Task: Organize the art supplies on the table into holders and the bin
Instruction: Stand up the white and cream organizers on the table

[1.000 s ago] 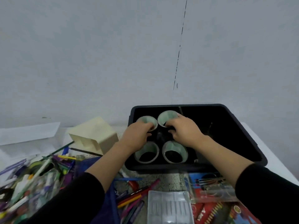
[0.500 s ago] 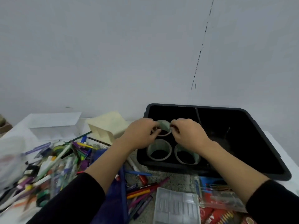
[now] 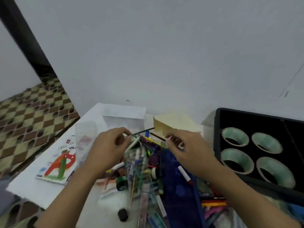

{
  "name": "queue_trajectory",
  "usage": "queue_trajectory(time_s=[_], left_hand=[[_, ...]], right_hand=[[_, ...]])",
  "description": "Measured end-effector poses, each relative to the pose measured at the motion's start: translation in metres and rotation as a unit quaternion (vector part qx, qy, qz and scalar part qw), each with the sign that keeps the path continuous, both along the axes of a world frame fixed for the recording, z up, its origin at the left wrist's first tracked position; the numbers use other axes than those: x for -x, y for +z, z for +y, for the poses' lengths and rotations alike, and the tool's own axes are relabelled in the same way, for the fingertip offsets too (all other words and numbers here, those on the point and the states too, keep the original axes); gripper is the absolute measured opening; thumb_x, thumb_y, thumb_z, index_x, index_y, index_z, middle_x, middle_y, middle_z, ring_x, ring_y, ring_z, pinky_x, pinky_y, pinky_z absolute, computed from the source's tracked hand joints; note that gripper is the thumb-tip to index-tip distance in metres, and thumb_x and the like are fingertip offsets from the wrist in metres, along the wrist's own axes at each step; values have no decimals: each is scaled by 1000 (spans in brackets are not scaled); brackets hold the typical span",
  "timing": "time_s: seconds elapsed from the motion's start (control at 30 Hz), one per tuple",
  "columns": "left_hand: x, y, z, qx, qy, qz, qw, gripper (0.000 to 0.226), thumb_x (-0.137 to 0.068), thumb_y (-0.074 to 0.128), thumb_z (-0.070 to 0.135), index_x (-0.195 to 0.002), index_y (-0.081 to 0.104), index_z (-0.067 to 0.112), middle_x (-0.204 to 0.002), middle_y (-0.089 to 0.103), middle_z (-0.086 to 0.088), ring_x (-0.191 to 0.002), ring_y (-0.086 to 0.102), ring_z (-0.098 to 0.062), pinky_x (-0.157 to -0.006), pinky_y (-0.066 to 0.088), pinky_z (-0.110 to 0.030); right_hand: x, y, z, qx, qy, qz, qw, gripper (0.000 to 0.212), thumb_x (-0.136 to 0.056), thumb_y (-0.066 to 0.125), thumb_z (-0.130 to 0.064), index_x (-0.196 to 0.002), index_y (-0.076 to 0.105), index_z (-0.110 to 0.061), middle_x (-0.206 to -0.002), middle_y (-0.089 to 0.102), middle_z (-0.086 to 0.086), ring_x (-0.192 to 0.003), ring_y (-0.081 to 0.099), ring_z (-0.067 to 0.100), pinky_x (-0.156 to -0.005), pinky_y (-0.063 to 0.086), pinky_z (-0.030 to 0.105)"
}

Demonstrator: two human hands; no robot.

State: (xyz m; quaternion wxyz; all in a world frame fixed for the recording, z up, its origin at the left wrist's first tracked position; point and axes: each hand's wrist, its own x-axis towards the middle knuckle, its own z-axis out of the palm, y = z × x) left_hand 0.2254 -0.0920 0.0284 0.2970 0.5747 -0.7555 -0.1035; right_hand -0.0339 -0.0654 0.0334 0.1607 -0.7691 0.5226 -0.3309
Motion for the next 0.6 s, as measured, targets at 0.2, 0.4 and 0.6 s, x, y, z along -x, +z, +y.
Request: queue_trajectory(time_s=[0.2, 0.4, 0.6], left_hand=[[-137, -30, -45, 3, 27, -26, 999, 9, -93, 64, 28, -99, 66, 35, -93, 59, 13, -90, 53, -9, -78, 43, -31], [-221, -56, -98, -94, -46, -148, 983, 37, -103, 39, 22, -128, 60, 40, -145, 47, 9, -137, 37, -18, -108, 31, -45], [-239, -53, -130, -194, -179, -282, 922, 63, -85, 7, 56, -145, 29, 55, -161, 17, 21, -147, 11, -10, -114, 13, -55]], right_hand=[[-118, -22, -35, -22, 24, 31, 999, 17, -100, 53, -36, -108, 64, -27, -91, 65, -8, -80, 58, 11, -73, 52, 38], [-216, -45, -72, -45, 29, 88, 995, 27, -101, 50, -41, -120, 62, -25, -107, 64, -8, -95, 56, 10, -81, 45, 27], [-254, -60, -101, -59, -2, 171, 983, 35, -97, 53, -50, -119, 66, -26, -109, 67, -5, -104, 59, 17, -85, 46, 35]])
